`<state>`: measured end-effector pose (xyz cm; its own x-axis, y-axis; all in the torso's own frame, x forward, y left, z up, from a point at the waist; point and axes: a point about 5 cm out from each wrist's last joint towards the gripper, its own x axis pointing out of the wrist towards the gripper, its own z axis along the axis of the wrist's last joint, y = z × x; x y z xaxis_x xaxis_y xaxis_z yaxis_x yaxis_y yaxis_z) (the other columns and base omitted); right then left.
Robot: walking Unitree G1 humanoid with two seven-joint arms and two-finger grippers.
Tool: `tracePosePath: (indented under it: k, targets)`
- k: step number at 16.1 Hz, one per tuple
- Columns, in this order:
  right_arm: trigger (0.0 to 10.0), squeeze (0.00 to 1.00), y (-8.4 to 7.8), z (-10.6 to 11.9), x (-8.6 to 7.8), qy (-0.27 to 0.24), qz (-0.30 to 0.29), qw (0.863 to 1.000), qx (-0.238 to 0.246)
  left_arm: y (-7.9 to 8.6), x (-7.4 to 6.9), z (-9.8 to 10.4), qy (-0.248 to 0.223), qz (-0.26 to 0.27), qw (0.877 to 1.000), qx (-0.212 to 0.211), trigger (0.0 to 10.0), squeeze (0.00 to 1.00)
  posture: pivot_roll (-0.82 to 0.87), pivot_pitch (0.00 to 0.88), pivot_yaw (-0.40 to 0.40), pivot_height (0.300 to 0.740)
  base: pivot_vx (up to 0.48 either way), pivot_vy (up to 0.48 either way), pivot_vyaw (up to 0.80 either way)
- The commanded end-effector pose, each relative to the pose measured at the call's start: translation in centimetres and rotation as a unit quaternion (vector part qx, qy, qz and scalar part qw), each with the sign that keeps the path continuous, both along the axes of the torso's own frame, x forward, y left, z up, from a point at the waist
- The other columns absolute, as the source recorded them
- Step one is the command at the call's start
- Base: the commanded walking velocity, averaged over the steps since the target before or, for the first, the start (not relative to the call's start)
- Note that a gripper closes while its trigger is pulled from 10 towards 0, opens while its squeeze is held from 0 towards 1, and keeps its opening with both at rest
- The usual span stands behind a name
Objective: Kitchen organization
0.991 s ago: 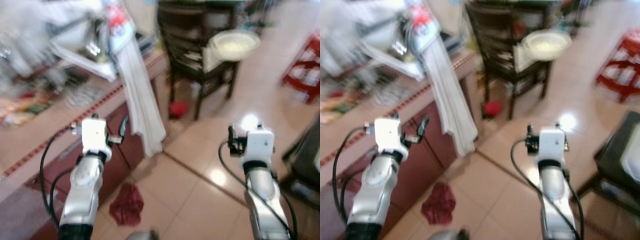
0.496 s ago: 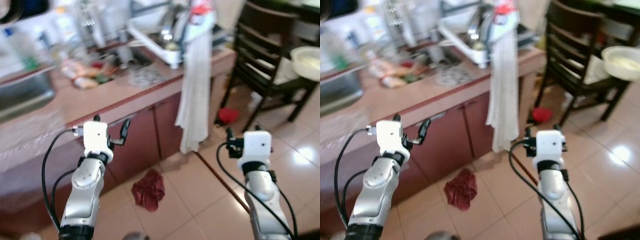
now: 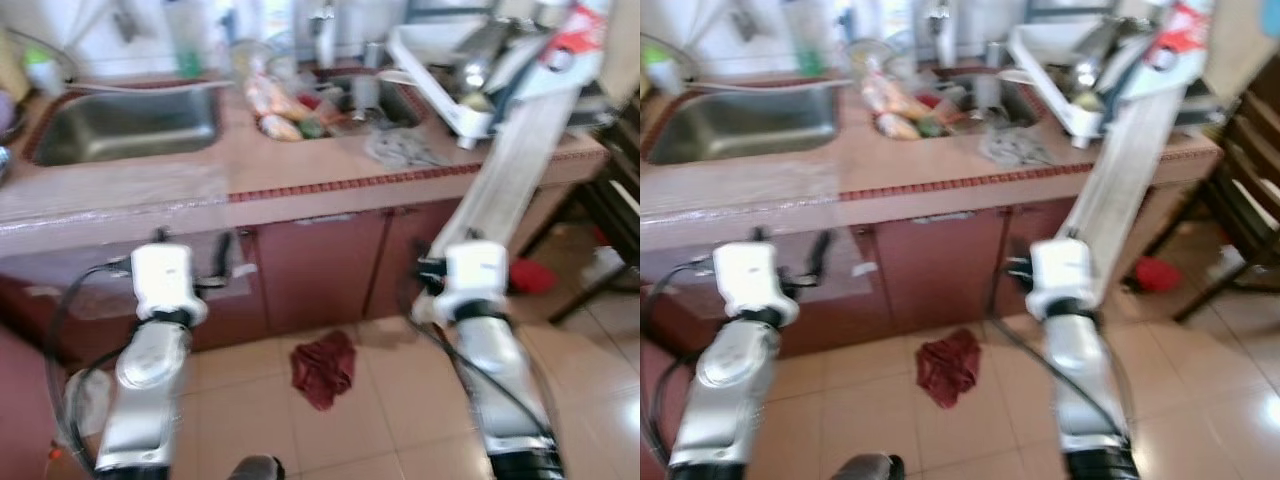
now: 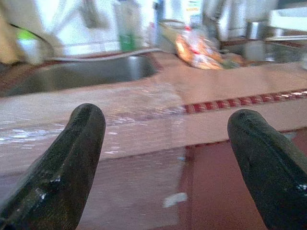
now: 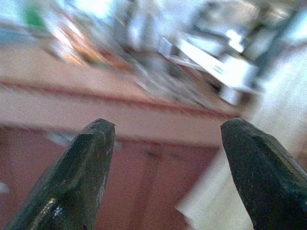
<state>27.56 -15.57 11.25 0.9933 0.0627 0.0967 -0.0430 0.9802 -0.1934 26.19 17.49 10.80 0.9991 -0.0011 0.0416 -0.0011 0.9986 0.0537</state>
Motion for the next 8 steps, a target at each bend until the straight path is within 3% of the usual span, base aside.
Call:
tracePosePath:
  k: [1, 4, 6, 8]
  targets:
    - [10.0, 0.00, -0.9, -0.2, -0.3, 0.003, -0.015, 1.000, 0.011, -0.7, 0.2, 0.7, -0.005, -0.014, 1.000, -0.011, 10.0, 0.00, -0.02, 0.000, 0.014, 0.740, 0.000, 0.480, 0.00]
    - [10.0, 0.00, -1.1, -0.1, -0.4, -0.002, -0.023, 1.000, 0.008, -0.8, 0.7, 0.9, -0.004, -0.018, 1.000, -0.017, 10.0, 0.00, -0.03, 0.000, 0.040, 0.740, 0.000, 0.480, 0.00]
    - [10.0, 0.00, -1.5, -0.6, -0.5, 0.022, -0.043, 0.999, 0.006, -1.8, 0.7, 1.0, 0.003, -0.067, 0.996, -0.050, 10.0, 0.00, -0.04, 0.000, 0.047, 0.740, 0.000, 0.480, 0.00]
    - [10.0, 0.00, -0.9, -0.3, -0.4, 0.007, -0.038, 0.999, 0.010, -1.8, 0.8, 1.2, -0.003, -0.061, 0.998, -0.033, 10.0, 0.00, -0.05, 0.000, 0.061, 0.740, 0.000, 0.480, 0.00]
